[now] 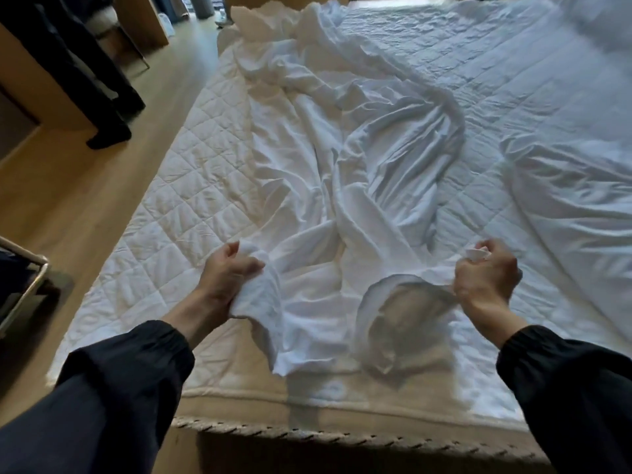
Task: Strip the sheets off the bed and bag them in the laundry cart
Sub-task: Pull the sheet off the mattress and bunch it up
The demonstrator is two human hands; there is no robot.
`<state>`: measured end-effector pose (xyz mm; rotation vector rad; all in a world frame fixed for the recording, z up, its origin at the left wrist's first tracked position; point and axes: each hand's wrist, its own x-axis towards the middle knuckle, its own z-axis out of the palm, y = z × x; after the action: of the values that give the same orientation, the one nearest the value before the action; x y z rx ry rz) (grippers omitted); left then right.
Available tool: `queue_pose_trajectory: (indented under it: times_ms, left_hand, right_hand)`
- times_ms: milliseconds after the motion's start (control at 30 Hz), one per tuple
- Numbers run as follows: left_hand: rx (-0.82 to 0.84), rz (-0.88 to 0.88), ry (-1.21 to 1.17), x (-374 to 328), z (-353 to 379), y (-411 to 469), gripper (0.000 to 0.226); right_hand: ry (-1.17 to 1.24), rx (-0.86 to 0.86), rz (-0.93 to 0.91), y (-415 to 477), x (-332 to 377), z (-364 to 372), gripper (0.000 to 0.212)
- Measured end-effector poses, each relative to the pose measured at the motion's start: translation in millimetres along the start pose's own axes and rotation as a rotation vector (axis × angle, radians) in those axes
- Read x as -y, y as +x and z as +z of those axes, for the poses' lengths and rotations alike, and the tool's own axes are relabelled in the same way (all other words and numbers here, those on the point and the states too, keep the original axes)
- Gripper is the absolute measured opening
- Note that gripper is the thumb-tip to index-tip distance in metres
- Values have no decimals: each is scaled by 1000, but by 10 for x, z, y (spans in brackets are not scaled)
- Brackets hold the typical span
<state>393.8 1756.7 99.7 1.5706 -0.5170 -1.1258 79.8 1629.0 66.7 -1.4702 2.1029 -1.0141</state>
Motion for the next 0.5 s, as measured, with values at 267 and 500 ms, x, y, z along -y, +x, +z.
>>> queue_pose_trajectory:
  times_ms: [267,500]
  left_hand:
    - [50,-35,136,271,386,99,64]
    - [83,235,1487,689,1116,-110,76]
  right_hand:
    - [-254,-97,98,526,-899,-774,10]
    - [-319,133,-10,240,-1268,-691,15]
